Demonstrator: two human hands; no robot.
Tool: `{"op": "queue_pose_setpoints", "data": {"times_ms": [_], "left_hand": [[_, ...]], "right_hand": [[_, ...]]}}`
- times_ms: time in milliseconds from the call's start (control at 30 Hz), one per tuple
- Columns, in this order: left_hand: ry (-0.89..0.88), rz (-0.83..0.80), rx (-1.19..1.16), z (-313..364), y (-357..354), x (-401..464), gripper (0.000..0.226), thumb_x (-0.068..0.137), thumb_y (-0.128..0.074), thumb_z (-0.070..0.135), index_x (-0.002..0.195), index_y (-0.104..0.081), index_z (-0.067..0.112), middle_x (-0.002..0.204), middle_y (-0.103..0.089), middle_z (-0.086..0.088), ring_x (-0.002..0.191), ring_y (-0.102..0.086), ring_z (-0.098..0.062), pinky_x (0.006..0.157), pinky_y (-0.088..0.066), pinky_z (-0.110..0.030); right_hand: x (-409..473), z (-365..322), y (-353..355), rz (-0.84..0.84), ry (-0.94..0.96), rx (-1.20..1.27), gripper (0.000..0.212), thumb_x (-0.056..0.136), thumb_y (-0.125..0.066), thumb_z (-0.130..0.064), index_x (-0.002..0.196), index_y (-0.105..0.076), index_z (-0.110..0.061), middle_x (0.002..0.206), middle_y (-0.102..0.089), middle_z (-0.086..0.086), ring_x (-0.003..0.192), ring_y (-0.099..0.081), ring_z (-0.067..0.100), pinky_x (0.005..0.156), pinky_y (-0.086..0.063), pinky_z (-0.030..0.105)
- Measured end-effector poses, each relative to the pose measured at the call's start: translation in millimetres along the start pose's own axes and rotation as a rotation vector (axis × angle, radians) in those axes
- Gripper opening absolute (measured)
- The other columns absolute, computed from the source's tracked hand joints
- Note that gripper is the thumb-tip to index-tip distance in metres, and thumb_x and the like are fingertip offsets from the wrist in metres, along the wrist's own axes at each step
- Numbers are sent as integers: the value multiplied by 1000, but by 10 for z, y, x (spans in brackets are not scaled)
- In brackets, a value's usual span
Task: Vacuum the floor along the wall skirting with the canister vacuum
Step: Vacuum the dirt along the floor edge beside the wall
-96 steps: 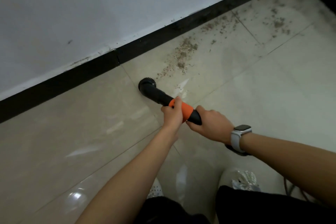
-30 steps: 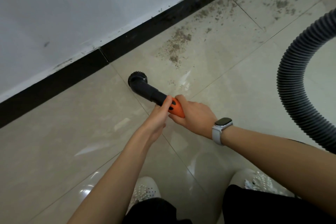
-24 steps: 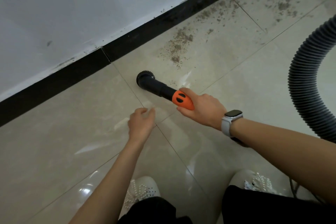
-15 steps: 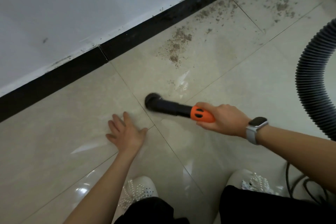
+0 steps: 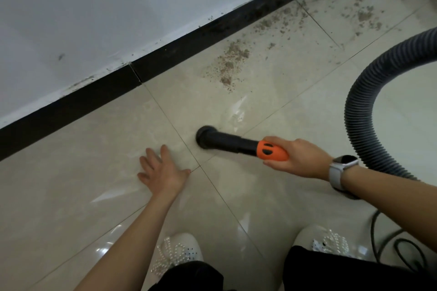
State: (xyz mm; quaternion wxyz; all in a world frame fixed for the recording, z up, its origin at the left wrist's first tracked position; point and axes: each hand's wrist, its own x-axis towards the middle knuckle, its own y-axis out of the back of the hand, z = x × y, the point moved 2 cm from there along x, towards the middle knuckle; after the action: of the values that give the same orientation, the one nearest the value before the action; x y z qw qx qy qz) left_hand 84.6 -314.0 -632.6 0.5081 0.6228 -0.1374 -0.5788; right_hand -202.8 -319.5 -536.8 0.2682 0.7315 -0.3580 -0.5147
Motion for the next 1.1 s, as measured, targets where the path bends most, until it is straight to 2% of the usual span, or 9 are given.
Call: {"op": "queue_pose_setpoints", "data": {"times_ms": [200, 300, 400, 567, 667, 767, 867, 1000, 1100], "left_hand": [[-93, -51, 62, 142, 47, 18, 84, 84, -65, 35, 149, -12, 24, 157, 12, -9, 144, 13, -32, 115, -6, -54], [-173, -76, 85, 251, 23, 5, 86, 86, -62, 39, 150, -6, 26, 157, 15, -9, 144, 15, -32, 115, -2, -54], [-225, -106, 108, 348, -5, -15, 89, 87, -61, 43, 151, -1, 26, 157, 17, -10, 144, 16, -33, 115, 0, -56], [-236, -124, 135, 447, -19, 14, 89, 86, -62, 41, 151, -3, 26, 157, 19, -11, 143, 18, -33, 115, 1, -56], [-239, -114, 154, 487, 1, 32, 88, 86, -62, 40, 151, -4, 25, 156, 18, -12, 144, 17, -33, 115, -1, -56], [-241, -104, 173, 533, 19, 59, 88, 86, -63, 40, 150, -4, 25, 156, 18, -12, 144, 16, -33, 115, -2, -56], [-241, -109, 172, 579, 29, 96, 89, 86, -63, 41, 150, -4, 25, 156, 19, -11, 143, 17, -33, 115, -2, -56], [-235, -108, 175, 628, 66, 158, 90, 85, -63, 43, 150, -4, 27, 156, 18, -10, 144, 16, -32, 115, -3, -55], [-226, -100, 185, 657, 105, 225, 92, 82, -65, 46, 150, -4, 28, 156, 17, -9, 144, 15, -33, 115, -5, -56]], "right_hand": [[-48, 560, 326, 215, -253, 71, 51, 85, -60, -50, 132, -43, -35, 101, -66, 8, 86, -61, 32, 74, -46, 34], [-78, 441, 210, 142, -187, 54, 53, 85, -60, -50, 134, -42, -35, 101, -66, 6, 90, -62, 31, 76, -46, 33], [-154, 360, 67, 16, -102, -10, 53, 86, -60, -49, 134, -40, -36, 91, -60, -3, 78, -57, 21, 70, -42, 28], [-117, 769, 241, 206, -268, 90, 53, 85, -60, -50, 133, -43, -36, 101, -65, 7, 89, -62, 31, 73, -44, 31], [-97, 893, 329, 292, -348, 145, 51, 85, -59, -50, 132, -44, -36, 101, -65, 7, 85, -61, 32, 77, -48, 35], [-128, 807, 247, 177, -264, 115, 53, 85, -61, -48, 133, -43, -35, 103, -65, 5, 88, -63, 29, 76, -45, 31], [-152, 733, 155, 50, -168, 83, 54, 85, -62, -48, 134, -42, -35, 99, -64, 0, 84, -62, 24, 77, -48, 32], [26, 822, 304, 207, -251, 189, 51, 85, -61, -48, 131, -44, -35, 93, -64, 2, 72, -58, 22, 72, -50, 33], [215, 701, 379, 234, -201, 265, 50, 87, -61, -45, 132, -44, -32, 92, -61, 1, 61, -52, 12, 67, -50, 31]]}}
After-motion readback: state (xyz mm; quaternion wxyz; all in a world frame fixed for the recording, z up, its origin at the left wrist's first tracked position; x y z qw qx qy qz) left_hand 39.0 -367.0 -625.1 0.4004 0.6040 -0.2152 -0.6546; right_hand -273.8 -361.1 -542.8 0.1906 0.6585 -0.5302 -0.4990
